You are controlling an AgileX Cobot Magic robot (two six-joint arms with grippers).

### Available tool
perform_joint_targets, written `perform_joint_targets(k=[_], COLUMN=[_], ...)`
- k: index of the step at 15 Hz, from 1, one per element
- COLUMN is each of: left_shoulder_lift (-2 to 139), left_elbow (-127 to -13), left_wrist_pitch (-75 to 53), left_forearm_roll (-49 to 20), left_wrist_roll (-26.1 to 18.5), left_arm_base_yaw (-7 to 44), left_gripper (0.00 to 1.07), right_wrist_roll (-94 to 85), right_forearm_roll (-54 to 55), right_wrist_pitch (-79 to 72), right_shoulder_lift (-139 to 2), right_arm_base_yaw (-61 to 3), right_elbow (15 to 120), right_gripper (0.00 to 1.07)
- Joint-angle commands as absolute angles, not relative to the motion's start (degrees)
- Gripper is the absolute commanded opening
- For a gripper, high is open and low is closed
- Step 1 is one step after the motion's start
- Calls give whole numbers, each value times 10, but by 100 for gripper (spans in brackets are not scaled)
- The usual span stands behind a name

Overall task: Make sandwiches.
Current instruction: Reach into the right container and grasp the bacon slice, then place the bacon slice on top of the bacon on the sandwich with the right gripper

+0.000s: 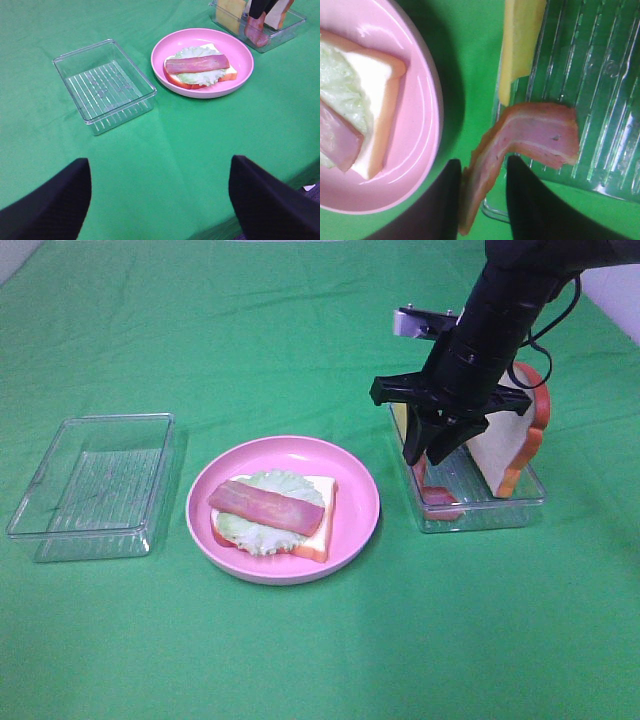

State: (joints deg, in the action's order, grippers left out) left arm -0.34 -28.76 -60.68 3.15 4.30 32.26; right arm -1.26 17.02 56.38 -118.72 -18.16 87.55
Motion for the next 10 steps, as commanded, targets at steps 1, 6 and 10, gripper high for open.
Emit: perform_joint_targets(k=[1, 6, 10], left_shoulder_lift=[-14, -14, -14], left_elbow=[-287, -287, -287], left_wrist_pitch=[-601, -601, -601], left_forearm_roll=[27, 26, 26], left_wrist_roll=[42, 42, 42], left_arm_base_yaw=[323, 323, 323], left_gripper=[73, 73, 73], right_wrist_roll=[-7, -7, -7], right_forearm_roll=[177, 174, 183], right_wrist_pitch=[565, 579, 650], right_shoulder_lift=[-1188, -1173, -1104], right_arm_base_yaw=[-182, -182, -182], right_elbow=[877, 882, 900], right_gripper=[8, 0, 0])
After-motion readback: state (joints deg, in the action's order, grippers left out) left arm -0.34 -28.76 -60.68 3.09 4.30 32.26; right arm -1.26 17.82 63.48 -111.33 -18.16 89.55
